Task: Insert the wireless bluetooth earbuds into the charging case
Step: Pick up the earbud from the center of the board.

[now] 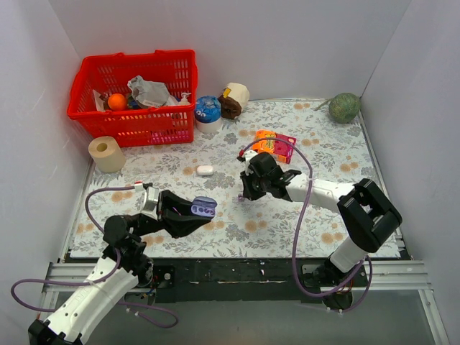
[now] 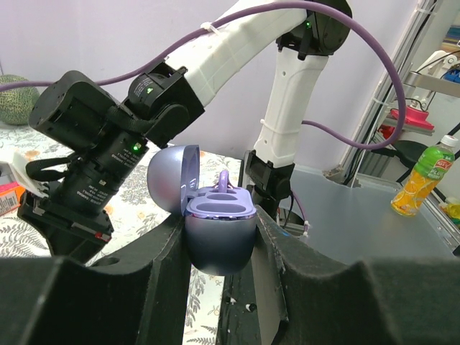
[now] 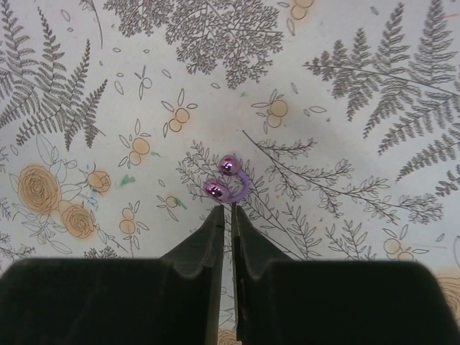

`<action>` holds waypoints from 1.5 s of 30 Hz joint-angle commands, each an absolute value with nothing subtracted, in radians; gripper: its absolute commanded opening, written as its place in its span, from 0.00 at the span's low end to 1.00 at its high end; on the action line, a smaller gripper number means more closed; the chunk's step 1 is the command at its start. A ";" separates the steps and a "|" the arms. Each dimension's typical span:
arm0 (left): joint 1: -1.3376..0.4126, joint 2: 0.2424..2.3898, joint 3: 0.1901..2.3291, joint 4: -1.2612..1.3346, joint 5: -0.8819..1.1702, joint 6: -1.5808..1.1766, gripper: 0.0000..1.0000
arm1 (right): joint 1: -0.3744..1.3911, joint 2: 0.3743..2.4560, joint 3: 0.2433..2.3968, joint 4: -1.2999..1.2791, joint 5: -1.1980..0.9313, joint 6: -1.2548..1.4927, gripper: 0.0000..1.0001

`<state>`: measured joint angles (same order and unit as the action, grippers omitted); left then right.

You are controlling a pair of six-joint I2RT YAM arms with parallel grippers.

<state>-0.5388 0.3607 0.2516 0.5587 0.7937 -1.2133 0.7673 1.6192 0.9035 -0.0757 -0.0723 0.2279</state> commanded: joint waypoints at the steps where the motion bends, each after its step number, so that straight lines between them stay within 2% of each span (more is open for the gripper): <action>1: -0.541 0.338 0.250 0.554 0.775 -1.212 0.00 | 0.746 1.597 0.911 -0.049 -0.003 0.259 0.13; 5: -0.541 0.330 0.250 0.548 0.773 -1.212 0.00 | 0.739 1.654 0.949 -0.066 -0.005 0.245 0.01; 16: -0.541 0.305 0.267 0.503 0.773 -1.198 0.00 | 0.739 1.772 1.055 -0.100 -0.044 0.239 0.01; 30: -0.541 0.307 0.268 0.502 0.778 -1.200 0.00 | 0.791 1.672 0.885 -0.046 -0.101 0.330 0.01; 37: -0.541 0.314 0.268 0.512 0.778 -1.209 0.00 | 0.811 1.629 0.847 -0.055 -0.017 0.359 0.01; 38: -0.541 0.313 0.268 0.515 0.778 -1.210 0.00 | 0.811 1.618 0.845 -0.054 -0.005 0.360 0.11; 41: -0.541 0.311 0.270 0.512 0.776 -1.210 0.00 | 0.811 1.571 0.845 -0.060 0.058 0.382 0.28; 45: -0.541 0.305 0.268 0.511 0.772 -1.209 0.00 | 0.804 1.496 0.864 -0.083 0.124 0.413 0.36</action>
